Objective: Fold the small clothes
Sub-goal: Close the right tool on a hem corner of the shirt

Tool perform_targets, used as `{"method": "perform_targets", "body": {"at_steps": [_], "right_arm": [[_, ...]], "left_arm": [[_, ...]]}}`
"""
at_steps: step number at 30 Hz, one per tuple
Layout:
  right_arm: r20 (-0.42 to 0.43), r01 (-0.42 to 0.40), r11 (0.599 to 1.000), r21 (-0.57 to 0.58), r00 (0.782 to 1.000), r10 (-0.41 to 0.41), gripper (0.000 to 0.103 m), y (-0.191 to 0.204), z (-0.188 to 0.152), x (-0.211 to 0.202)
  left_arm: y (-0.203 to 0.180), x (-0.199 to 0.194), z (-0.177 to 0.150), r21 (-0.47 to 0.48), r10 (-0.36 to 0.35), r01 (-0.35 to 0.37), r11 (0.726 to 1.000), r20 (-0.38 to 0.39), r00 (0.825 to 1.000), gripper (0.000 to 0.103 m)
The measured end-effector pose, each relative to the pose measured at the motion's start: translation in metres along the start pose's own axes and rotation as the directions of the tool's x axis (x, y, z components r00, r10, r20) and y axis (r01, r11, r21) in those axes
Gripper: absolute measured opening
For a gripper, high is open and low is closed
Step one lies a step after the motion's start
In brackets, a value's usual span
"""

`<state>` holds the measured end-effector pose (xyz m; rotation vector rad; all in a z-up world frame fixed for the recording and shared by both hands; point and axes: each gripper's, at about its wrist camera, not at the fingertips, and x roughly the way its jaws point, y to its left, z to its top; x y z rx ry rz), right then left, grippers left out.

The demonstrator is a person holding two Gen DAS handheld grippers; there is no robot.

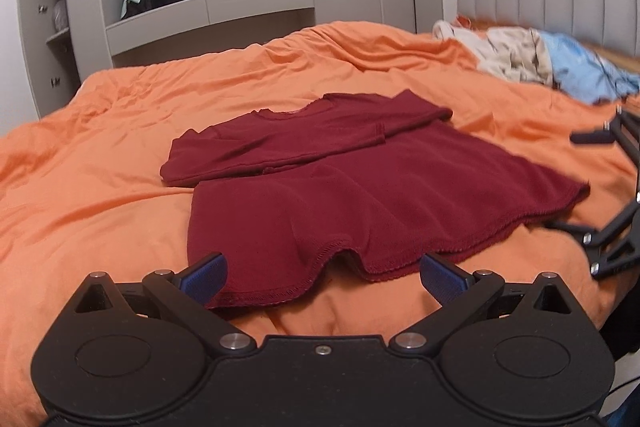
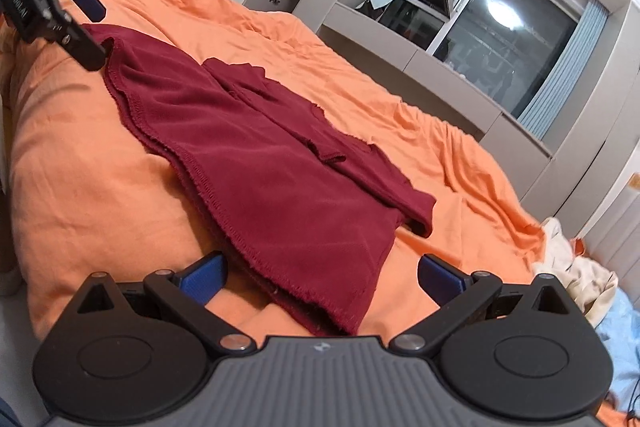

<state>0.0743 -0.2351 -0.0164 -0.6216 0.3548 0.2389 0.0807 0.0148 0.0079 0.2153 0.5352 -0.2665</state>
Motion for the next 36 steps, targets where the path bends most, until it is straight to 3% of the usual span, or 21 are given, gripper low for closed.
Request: {"method": "perform_targets", "body": {"at_steps": [7,8,13,15,18,24,29,36], "right_arm": [[0.021,0.047,0.999,0.003,0.999,-0.047,0.102,-0.003,0.005,0.004],[0.025,0.050,0.999,0.006,0.998,-0.051,0.099,-0.004,0.005,0.003],[0.046,0.054,0.998,0.019,0.997,-0.055,0.063,-0.007,0.011,0.005],[0.055,0.033,0.999,0.039,0.998,-0.035,0.029,-0.009,0.013,0.005],[0.071,0.026,0.995,0.095,0.997,-0.033,0.016,-0.017,0.017,0.004],[0.083,0.030,0.971,0.237,0.995,-0.051,0.012,-0.041,0.021,0.006],[0.083,0.035,0.965,0.262,0.995,-0.058,0.012,-0.048,0.021,0.006],[0.086,0.047,0.969,0.244,0.994,-0.070,0.012,-0.041,0.020,0.002]], "left_arm": [[-0.009,0.013,0.000,0.070,0.074,-0.070,0.995,-0.046,0.996,0.102],[-0.009,0.014,0.000,0.073,0.083,-0.079,0.994,-0.053,0.995,0.102],[-0.010,0.017,0.002,0.075,0.106,-0.102,0.992,-0.055,0.993,0.102],[-0.011,0.017,0.002,0.087,0.110,-0.105,0.991,-0.054,0.992,0.102],[-0.013,0.016,0.002,0.103,0.112,-0.106,0.989,-0.047,0.993,0.102],[-0.015,0.019,0.001,0.119,0.125,-0.118,0.986,-0.049,0.991,0.103],[-0.017,0.027,0.002,0.147,0.226,-0.218,0.965,-0.042,0.973,0.103],[-0.020,0.032,0.006,0.201,0.395,-0.389,0.899,0.014,0.919,0.103]]}}
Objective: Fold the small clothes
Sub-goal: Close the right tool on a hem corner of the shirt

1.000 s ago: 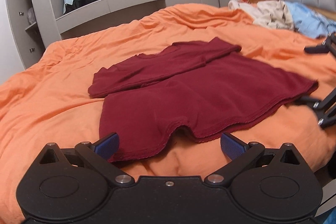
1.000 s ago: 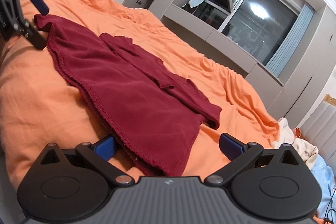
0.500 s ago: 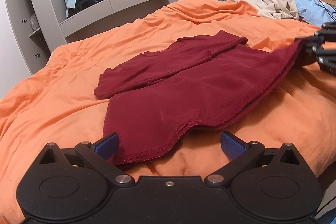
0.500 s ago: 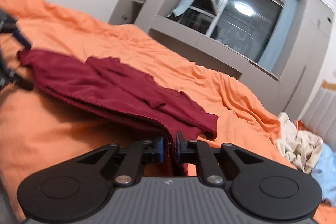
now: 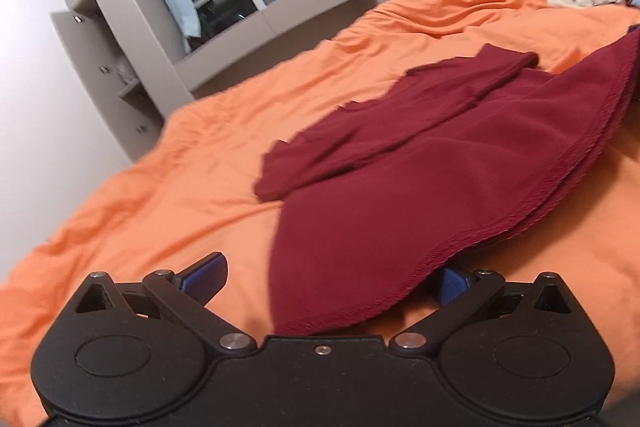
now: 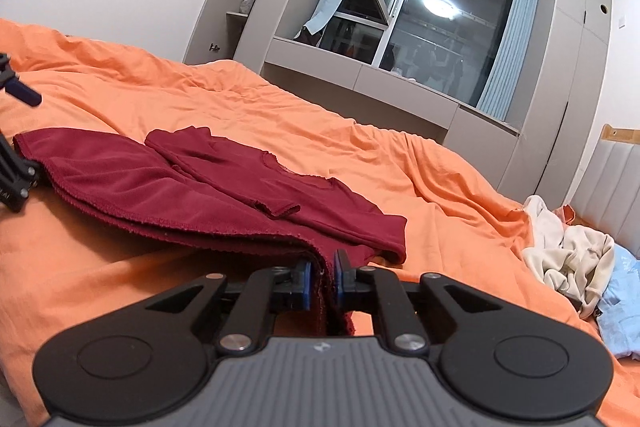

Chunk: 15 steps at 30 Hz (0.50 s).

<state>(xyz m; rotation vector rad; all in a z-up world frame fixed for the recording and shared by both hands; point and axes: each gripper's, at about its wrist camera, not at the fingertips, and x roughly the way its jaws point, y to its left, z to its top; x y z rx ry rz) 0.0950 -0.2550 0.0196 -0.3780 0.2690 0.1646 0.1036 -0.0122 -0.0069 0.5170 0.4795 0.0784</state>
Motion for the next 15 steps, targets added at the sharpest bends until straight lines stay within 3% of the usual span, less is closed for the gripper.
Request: {"method": "perform_targets", "body": {"at_steps": [4,9,11,15], "right_arm": [[0.007,0.003,1.000,-0.012,1.000,-0.003,0.012,0.002,-0.001,-0.004],[0.021,0.014,0.999,-0.029,1.000,-0.013,0.011,0.004,0.000,-0.006],[0.028,0.021,0.999,-0.037,0.999,-0.020,0.009,0.006,0.000,-0.007],[0.047,0.049,0.998,-0.034,0.998,-0.047,0.008,0.006,0.002,-0.010]], "left_arm": [[0.000,-0.004,0.002,0.021,0.085,-0.085,0.996,0.032,0.996,0.097],[0.003,-0.009,0.000,0.023,0.056,-0.057,0.998,0.040,0.998,0.086],[0.002,-0.012,-0.002,0.042,0.034,-0.037,0.998,0.058,0.998,0.072],[-0.006,-0.020,-0.007,0.106,0.010,-0.020,0.994,0.096,0.995,0.057]]}}
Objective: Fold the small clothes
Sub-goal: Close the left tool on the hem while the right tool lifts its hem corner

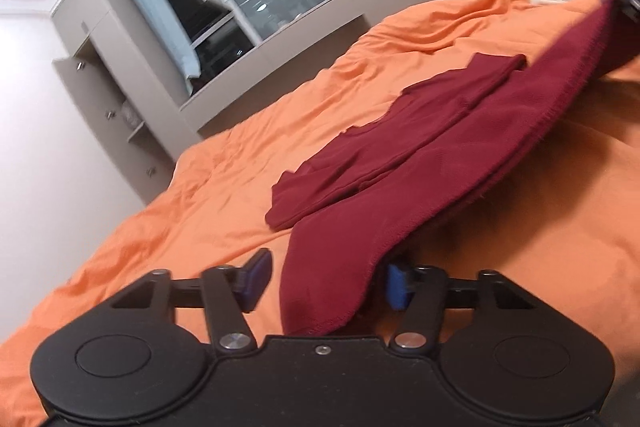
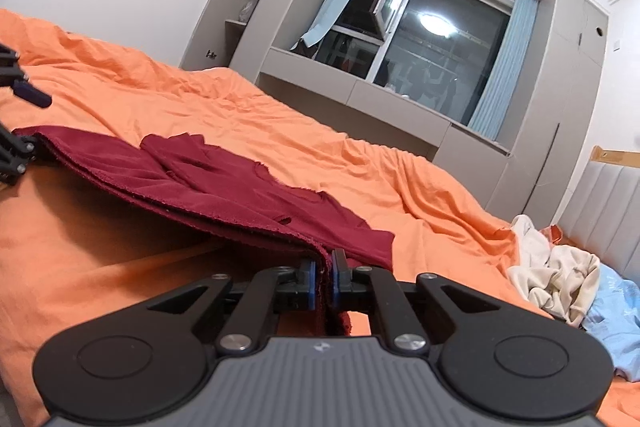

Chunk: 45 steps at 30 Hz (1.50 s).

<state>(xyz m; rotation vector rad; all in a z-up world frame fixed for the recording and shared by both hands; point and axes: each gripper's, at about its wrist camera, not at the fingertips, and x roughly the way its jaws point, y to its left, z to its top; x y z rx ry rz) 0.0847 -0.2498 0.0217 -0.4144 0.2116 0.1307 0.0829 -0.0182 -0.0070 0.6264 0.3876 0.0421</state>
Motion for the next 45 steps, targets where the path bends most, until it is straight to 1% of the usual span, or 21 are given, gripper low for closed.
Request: {"method": "perform_targets", "body": {"at_steps": [3,6,9,10,11,12,13,16,19,20,21,23,26,28,30,33,35,37,40,43,45], "right_arm": [[0.009,0.023,1.000,0.015,1.000,-0.023,0.007,-0.004,0.002,-0.002],[0.001,0.033,0.999,0.026,0.999,-0.033,0.007,-0.005,0.003,-0.001],[-0.004,0.033,0.999,0.021,0.999,-0.033,0.007,-0.004,0.004,0.000],[-0.008,0.031,0.999,0.016,0.999,-0.031,0.007,-0.003,0.004,0.000],[-0.011,0.028,1.000,0.012,1.000,-0.028,0.007,-0.003,0.003,0.000],[-0.014,0.023,1.000,0.009,1.000,-0.023,0.007,-0.002,0.003,0.000],[-0.015,0.016,1.000,0.008,1.000,-0.016,0.007,-0.003,0.003,0.000],[-0.014,0.006,1.000,-0.005,1.000,-0.006,0.007,-0.001,0.003,-0.001],[-0.007,0.007,1.000,-0.018,1.000,-0.007,0.007,0.001,0.004,-0.003],[-0.001,-0.001,1.000,-0.013,1.000,0.001,0.006,0.001,0.006,-0.005],[0.007,-0.009,1.000,-0.008,1.000,0.009,0.006,0.000,0.008,-0.007],[0.034,-0.012,1.000,-0.005,0.999,0.012,0.006,-0.002,0.015,-0.014],[0.089,0.024,0.999,-0.029,0.996,-0.021,0.005,-0.004,0.027,-0.024],[0.115,0.044,0.999,-0.030,0.993,-0.041,0.005,-0.009,0.035,-0.031],[0.138,0.054,0.998,-0.021,0.989,-0.051,0.005,-0.016,0.041,-0.042],[0.169,0.064,0.998,-0.026,0.984,-0.059,0.005,-0.026,0.048,-0.066],[0.180,0.051,0.998,-0.032,0.983,-0.045,0.005,-0.033,0.053,-0.087],[0.180,0.041,0.998,-0.037,0.983,-0.034,0.005,-0.038,0.057,-0.110],[0.187,0.050,0.997,-0.050,0.981,-0.040,0.005,-0.041,0.060,-0.140],[0.197,0.071,0.996,-0.049,0.979,-0.060,0.005,-0.037,0.060,-0.162],[0.208,0.080,0.996,-0.037,0.976,-0.071,0.005,-0.035,0.062,-0.176]], "left_arm": [[-0.006,-0.002,-0.003,0.041,0.002,-0.002,0.999,0.005,1.000,0.052],[-0.005,-0.002,-0.004,0.041,0.006,-0.006,0.999,-0.004,1.000,0.044],[0.002,-0.001,-0.006,0.010,0.006,-0.006,1.000,-0.013,1.000,0.030],[0.005,0.000,-0.006,-0.002,0.008,-0.008,1.000,-0.016,1.000,0.023],[0.008,0.000,-0.006,-0.021,0.008,-0.009,1.000,-0.013,1.000,0.018],[0.012,0.000,-0.006,-0.043,0.007,-0.008,0.999,-0.005,1.000,0.016],[0.016,-0.001,-0.006,-0.065,0.007,-0.007,0.998,0.007,1.000,0.011],[0.025,-0.003,-0.003,-0.122,0.023,-0.017,0.992,0.051,0.998,0.007],[0.035,-0.007,0.003,-0.186,0.040,-0.018,0.982,0.116,0.992,0.006],[0.040,-0.010,0.006,-0.217,0.038,-0.007,0.976,0.138,0.990,0.006],[0.047,-0.012,0.009,-0.258,0.027,0.015,0.966,0.160,0.987,0.006],[0.062,-0.014,0.017,-0.349,0.004,0.067,0.935,0.197,0.980,0.005],[0.079,-0.020,0.027,-0.436,0.019,0.089,0.896,0.236,0.972,0.005],[0.087,-0.028,0.033,-0.457,0.033,0.094,0.884,0.263,0.964,0.005],[0.092,-0.041,0.036,-0.452,0.048,0.096,0.887,0.297,0.954,0.005],[0.092,-0.070,0.040,-0.403,0.066,0.086,0.911,0.348,0.935,0.005],[0.093,-0.092,0.041,-0.371,0.058,0.092,0.924,0.374,0.926,0.005],[0.092,-0.114,0.040,-0.349,0.045,0.105,0.931,0.396,0.917,0.005],[0.090,-0.142,0.037,-0.318,0.034,0.112,0.941,0.421,0.907,0.005],[0.090,-0.164,0.033,-0.321,0.032,0.125,0.939,0.442,0.897,0.005],[0.092,-0.177,0.030,-0.339,0.033,0.138,0.931,0.452,0.891,0.005]]}}
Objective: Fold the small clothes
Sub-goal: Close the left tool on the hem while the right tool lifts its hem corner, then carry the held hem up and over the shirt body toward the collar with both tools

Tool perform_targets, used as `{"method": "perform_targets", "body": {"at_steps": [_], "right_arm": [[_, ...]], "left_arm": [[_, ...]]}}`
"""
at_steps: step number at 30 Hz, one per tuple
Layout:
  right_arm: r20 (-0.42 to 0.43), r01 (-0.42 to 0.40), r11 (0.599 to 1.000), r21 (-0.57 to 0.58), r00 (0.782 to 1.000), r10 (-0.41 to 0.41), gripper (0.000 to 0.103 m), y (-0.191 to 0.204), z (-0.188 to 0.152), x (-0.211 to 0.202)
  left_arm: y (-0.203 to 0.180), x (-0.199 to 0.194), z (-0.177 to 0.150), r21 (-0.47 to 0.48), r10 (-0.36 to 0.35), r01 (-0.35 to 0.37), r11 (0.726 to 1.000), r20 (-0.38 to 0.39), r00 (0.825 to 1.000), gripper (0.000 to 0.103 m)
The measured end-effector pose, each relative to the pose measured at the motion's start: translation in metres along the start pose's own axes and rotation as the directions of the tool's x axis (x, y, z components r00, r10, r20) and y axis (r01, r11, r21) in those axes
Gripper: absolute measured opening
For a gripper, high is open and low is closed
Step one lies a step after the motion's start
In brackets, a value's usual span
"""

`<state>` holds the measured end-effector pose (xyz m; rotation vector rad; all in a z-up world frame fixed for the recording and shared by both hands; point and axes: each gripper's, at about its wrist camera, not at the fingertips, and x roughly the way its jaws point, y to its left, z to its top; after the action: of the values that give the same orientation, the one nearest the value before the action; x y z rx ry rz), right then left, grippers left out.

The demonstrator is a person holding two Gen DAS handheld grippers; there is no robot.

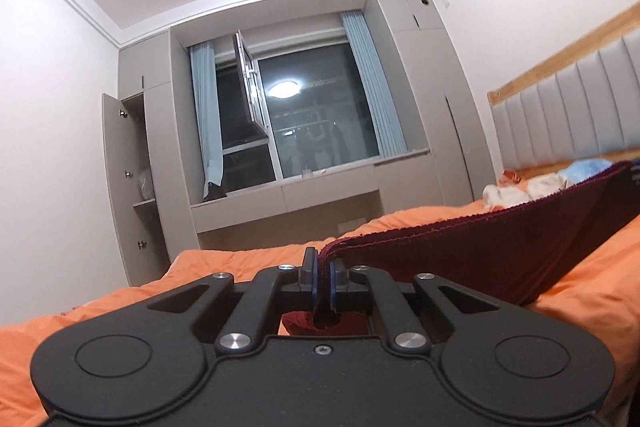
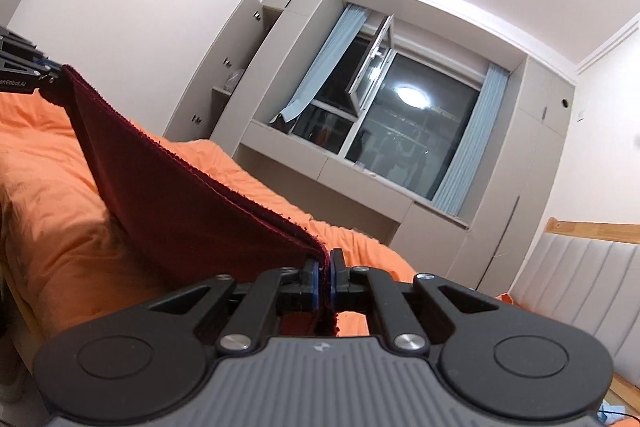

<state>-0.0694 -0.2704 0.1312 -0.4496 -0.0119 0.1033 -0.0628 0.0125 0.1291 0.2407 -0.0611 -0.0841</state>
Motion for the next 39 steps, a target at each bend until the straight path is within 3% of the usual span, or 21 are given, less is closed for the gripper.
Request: {"method": "perform_targets", "body": {"at_steps": [5,14,19,28,33,39], "right_arm": [[0.006,0.015,1.000,-0.013,1.000,-0.015,0.006,0.007,0.003,-0.014],[0.027,0.022,0.998,0.058,0.999,-0.024,0.006,-0.001,0.002,0.043],[0.055,0.024,0.998,0.064,0.998,-0.028,0.006,-0.015,0.004,0.104],[-0.017,-0.045,0.997,0.059,0.999,0.046,0.006,-0.033,-0.006,0.238],[-0.085,-0.091,0.990,0.111,0.991,0.101,0.006,-0.037,-0.030,0.306],[-0.166,-0.134,0.981,0.137,0.974,0.156,0.006,-0.034,-0.064,0.358]], "left_arm": [[0.000,-0.012,0.004,-0.023,-0.014,0.014,1.000,-0.002,1.000,0.005],[0.011,0.042,0.007,-0.045,-0.030,0.030,0.999,-0.009,1.000,0.005],[0.018,0.097,0.011,-0.018,-0.004,0.004,1.000,-0.007,1.000,0.006],[0.027,0.213,-0.006,-0.012,0.040,-0.042,0.999,-0.128,0.991,0.006],[0.030,0.278,-0.027,-0.015,0.055,-0.060,0.998,-0.222,0.974,0.006],[0.031,0.337,-0.063,-0.008,0.072,-0.079,0.997,-0.337,0.939,0.006]]}}
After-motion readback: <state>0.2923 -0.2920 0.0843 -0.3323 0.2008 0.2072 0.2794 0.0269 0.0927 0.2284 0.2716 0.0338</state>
